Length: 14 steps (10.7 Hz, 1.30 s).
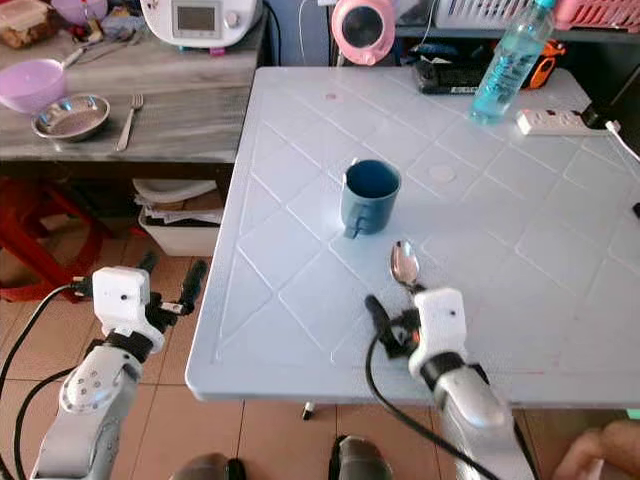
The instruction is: Setting the table
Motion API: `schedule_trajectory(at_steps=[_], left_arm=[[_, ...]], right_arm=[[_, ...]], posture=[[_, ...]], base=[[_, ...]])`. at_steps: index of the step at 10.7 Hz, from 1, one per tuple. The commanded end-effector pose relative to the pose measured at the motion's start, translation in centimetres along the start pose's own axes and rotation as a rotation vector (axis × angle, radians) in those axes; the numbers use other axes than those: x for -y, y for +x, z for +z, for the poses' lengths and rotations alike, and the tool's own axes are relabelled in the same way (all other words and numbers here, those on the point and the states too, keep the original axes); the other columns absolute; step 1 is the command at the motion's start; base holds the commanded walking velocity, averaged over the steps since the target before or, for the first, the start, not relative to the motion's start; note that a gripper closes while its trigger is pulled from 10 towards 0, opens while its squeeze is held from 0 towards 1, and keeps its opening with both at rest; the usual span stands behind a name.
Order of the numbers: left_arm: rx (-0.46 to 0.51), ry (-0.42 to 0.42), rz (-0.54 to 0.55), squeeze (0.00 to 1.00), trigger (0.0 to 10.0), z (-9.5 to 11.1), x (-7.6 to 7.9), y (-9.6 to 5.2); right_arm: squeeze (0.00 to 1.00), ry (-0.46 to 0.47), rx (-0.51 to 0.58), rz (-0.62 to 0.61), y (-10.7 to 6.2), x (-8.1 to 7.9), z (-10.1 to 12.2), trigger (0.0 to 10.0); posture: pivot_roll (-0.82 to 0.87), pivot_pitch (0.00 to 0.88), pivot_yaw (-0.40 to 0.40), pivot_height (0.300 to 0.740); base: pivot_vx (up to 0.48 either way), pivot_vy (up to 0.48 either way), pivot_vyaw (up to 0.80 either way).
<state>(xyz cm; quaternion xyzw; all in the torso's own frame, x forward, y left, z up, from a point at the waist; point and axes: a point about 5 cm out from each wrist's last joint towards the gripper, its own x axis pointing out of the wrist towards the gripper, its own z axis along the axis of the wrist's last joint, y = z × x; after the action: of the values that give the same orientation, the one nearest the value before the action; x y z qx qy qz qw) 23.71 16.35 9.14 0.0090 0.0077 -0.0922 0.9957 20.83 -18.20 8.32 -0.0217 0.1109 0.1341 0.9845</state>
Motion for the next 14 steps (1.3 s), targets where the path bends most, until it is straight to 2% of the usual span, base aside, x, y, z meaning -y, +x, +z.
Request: schedule_trajectory(at_steps=[1,2,3,4,5,7,8,9,14], left_arm=[[-0.005,0.007,-0.003,0.00,10.0,0.2,-0.2,-0.2],[-0.007,0.008,-0.004,0.00,10.0,0.2,-0.2,-0.1],[-0.007,0.008,-0.004,0.00,10.0,0.2,-0.3,-0.1],[-0.011,0.006,-0.007,0.00,10.0,0.2,-0.2,-0.1],[-0.015,0.004,-0.012,0.00,10.0,0.1,-0.1,-0.1],[-0.022,0.006,-0.016,0.00,10.0,0.1,-0.1,0.0],[-0.029,0.010,-0.016,0.00,10.0,0.1,-0.1,0.0],[-0.040,0.013,-0.018,0.00,10.0,-0.1,-0.1,-0.1],[-0.057,0.010,-0.020,0.00,10.0,-0.3,0.1,-0.4]], right_arm=[[0.00,0.048,-0.080,0.030,-0.6,-0.4,-1.4,2.7],[0.00,0.075,-0.083,0.049,-1.0,-0.6,-1.4,3.0],[0.00,0.099,-0.083,0.041,-1.3,-0.6,-1.5,4.6],[0.00,0.113,-0.107,0.018,-1.6,-0.3,-2.0,4.6],[0.00,0.154,-0.121,-0.019,-1.5,0.3,-2.2,10.0],[0.00,0.167,-0.175,-0.008,-1.0,1.1,-2.6,10.0],[0.00,0.167,-0.209,0.011,-0.8,1.3,-2.8,9.3],[0.00,0.143,-0.269,0.071,-0.6,1.3,-3.1,0.0],[0.00,0.127,-0.381,0.080,-1.4,1.5,-4.6,0.0]], posture=[[-0.04,0.155,0.028,0.740],[-0.04,0.155,0.028,0.740],[-0.04,0.159,0.028,0.740],[-0.04,0.162,0.030,0.740],[-0.04,0.163,0.032,0.740],[-0.04,0.167,0.035,0.740],[-0.04,0.169,0.036,0.740],[-0.04,0.170,0.035,0.740],[-0.03,0.173,0.030,0.740]], base=[[0.000,0.000,0.00],[0.000,0.000,0.00],[0.000,0.000,0.00],[0.000,0.000,0.00],[0.000,0.000,0.00],[0.000,0.000,0.00],[0.000,0.000,0.00],[0.000,0.000,0.00],[0.000,0.000,0.00]])
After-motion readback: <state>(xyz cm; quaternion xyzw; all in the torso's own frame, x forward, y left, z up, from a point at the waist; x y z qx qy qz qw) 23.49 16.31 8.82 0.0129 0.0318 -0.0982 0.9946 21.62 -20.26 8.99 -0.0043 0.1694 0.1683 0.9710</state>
